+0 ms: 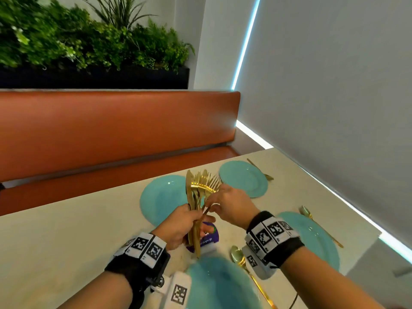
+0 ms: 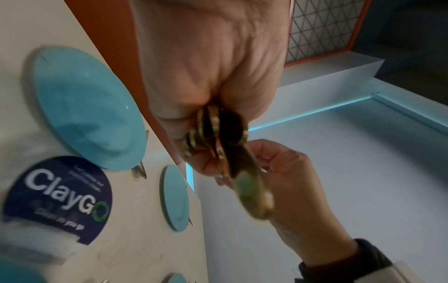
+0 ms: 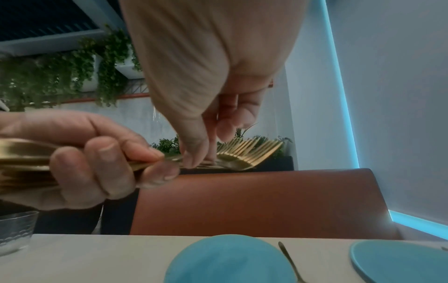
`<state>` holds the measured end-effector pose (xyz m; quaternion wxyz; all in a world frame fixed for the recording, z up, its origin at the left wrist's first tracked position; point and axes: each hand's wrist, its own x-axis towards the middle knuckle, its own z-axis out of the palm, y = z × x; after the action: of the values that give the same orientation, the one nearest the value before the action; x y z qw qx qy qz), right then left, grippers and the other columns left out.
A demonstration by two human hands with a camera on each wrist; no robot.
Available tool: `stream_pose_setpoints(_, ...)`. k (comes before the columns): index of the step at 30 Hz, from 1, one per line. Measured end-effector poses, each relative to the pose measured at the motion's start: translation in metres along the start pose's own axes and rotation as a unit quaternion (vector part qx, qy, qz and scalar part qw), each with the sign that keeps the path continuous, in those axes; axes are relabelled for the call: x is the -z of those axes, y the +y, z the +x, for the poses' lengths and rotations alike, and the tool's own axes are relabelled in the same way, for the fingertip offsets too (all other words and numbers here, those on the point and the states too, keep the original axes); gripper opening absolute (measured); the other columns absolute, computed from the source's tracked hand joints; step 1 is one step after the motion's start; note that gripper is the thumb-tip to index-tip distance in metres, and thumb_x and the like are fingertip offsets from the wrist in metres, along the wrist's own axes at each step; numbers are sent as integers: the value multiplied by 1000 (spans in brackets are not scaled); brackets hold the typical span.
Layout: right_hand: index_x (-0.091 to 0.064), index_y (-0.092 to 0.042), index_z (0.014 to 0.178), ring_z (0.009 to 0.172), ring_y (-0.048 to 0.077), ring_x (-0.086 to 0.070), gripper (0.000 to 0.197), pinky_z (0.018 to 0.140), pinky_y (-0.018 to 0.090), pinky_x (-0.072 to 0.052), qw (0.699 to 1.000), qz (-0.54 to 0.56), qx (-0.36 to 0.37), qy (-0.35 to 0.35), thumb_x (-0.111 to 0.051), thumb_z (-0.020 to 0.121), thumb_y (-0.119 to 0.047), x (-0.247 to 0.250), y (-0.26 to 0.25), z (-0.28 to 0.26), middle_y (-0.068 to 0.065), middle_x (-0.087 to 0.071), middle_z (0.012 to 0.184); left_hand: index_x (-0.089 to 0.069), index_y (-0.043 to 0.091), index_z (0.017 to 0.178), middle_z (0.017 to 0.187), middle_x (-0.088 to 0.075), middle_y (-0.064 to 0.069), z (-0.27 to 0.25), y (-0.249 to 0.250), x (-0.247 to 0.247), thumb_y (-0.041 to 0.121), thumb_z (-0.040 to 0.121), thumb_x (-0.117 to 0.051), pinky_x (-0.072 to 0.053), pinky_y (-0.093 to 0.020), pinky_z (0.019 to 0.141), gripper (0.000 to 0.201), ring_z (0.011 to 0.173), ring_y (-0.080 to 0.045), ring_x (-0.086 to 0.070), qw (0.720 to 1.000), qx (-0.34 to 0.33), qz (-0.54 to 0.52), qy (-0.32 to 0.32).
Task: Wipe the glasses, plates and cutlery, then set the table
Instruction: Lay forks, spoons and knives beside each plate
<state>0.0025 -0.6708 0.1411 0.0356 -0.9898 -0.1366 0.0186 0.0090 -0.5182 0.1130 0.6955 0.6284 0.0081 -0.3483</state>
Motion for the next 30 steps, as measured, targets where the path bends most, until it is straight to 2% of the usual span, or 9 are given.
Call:
stream_pose_setpoints(4,-68,-22,108,103,17,-56,24,83,30,-46,998,13,13,-53,-49,92,-26,-2,-36,-19,-1,-65,110,-56,13,93,75,-71,-8,-40,-11,21,7,100,-38,-47,-20,46,20,54,-15,-64,999,-1,26,-27)
stream_pose_setpoints(8,-68,-22,107,102,17,-56,24,84,33,-49,994,-5,14,-113,-50,92,-28,-2,-60,-28,-1,-65,110,-55,13,94,82,-70,-12,-58,-22,33,5,100,-37,-49,-21,49,21,57,-16,-67,997,0,67,-45)
stream_pose_setpoints(11,-66,-20,108,102,20,-56,24,83,33,-48,987,-25,-6,-161,-52,91,-30,-9,-64,-24,2,-64,110,-53,8,106,95,-70,-19,-54,-30,40,6,96,-45,-54,-26,58,12,73,-23,-69,996,-5,88,-12)
stream_pose_setpoints(13,-66,-20,108,104,21,-56,24,83,33,-47,980,-26,-32,-192,-55,90,-31,-16,-58,-19,2,-65,111,-48,7,112,102,-67,-19,-44,-31,46,7,95,-49,-55,-29,63,17,80,-24,-68,996,-8,79,32)
stream_pose_setpoints(17,-69,-18,103,101,19,-58,19,87,32,-50,972,15,-113,-206,-59,87,-26,-30,-16,-5,2,-67,107,-39,3,118,95,-61,-12,-15,-25,70,6,100,-37,-51,-26,58,19,69,-18,-61,989,-21,55,137)
stream_pose_setpoints(20,-71,-13,96,89,14,-58,16,82,27,-49,959,82,-227,-146,-66,84,-22,-43,36,20,4,-69,102,-41,5,112,93,-59,-11,7,-19,86,5,100,-35,-48,-27,56,14,62,-16,-55,981,-12,21,195)
stream_pose_setpoints(22,-70,-9,97,89,16,-59,20,81,25,-49,938,99,-306,-127,-67,83,-23,-52,67,42,6,-69,103,-41,7,110,92,-59,-11,22,-13,92,4,100,-36,-47,-26,54,12,62,-16,-55,978,-4,1,209)
stream_pose_setpoints(25,-63,-6,112,101,20,-59,36,88,26,-48,908,53,-388,-149,-59,88,-32,-71,103,79,7,-64,109,-43,10,116,91,-62,-7,49,-8,95,8,100,-39,-50,-23,53,17,63,-15,-57,978,1,-7,209)
stream_pose_setpoints(30,-57,-3,115,110,26,-58,45,85,28,-45,887,64,-431,-153,-63,85,-37,-103,139,139,10,-62,118,-48,15,111,92,-65,-8,90,-3,98,9,99,-42,-53,-28,62,14,69,-17,-61,980,5,-36,194)
